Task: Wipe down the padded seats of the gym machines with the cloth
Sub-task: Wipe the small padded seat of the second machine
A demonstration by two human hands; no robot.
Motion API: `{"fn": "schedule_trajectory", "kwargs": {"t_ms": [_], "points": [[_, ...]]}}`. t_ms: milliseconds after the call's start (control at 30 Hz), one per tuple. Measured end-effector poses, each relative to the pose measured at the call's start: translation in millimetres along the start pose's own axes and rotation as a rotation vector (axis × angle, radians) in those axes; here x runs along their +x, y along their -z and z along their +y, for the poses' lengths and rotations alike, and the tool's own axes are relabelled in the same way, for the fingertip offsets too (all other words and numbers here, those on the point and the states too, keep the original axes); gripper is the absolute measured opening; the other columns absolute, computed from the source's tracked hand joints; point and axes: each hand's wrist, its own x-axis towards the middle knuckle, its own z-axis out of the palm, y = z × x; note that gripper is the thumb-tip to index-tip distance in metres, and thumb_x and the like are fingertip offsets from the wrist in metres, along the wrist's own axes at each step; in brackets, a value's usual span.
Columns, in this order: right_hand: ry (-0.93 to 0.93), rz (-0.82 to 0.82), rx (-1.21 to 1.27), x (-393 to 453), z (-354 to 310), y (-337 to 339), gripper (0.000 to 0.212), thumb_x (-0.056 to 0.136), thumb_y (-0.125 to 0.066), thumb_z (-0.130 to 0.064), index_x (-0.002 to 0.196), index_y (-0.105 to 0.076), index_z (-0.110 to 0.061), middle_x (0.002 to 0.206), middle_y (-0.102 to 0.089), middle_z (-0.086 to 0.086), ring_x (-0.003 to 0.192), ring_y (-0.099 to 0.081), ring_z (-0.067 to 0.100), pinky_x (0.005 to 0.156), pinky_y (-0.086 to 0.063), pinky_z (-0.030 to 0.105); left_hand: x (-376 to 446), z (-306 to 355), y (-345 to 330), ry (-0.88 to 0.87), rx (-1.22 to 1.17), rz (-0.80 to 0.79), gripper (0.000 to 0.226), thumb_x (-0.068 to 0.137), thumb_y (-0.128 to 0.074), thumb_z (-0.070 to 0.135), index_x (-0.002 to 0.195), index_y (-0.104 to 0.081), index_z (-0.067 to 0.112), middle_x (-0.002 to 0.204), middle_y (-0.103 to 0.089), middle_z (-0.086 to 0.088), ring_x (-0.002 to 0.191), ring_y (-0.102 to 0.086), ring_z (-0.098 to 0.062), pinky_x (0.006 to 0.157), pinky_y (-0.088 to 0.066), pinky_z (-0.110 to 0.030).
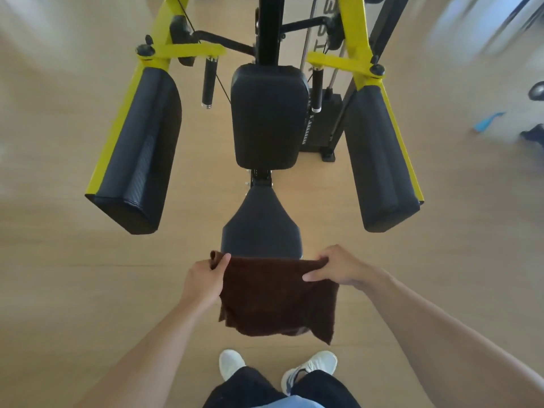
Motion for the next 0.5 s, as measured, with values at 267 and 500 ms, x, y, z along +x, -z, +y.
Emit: {"fn": "schedule_trajectory", "kwargs": {"t_ms": [267,500], "points": [[0.205,0.633,0.183,27,-52,14,0.01,0.084,-0.08,-0.033,0.085,-0.072,-0.027,0.085,-0.069,-0.012,0.078,-0.063,0.004,0.062,-0.044,0.018,47,53,39,-0.199,-0.243,0.083,0.031,0.098,-0.058,0.04,0.096,-0.072,0.013,0.081,-0.07,0.0,0.078,-0.062,-0.017,0.075,-0.041,-0.028],[0.254,0.549,-0.139,84,-1,-7,0.017,0.085,-0.077,-0.042,0.097,-0.074,-0.03,0.095,-0.06,-0.009,0.097,-0.053,0.009,0.08,-0.046,0.028,89,32,4,-0.22,-0.032,0.047,0.026,0.102,-0.048,0.042,0.101,-0.066,0.023,0.076,-0.066,0.001,0.07,-0.059,-0.015,0.06,-0.044,-0.029]]}}
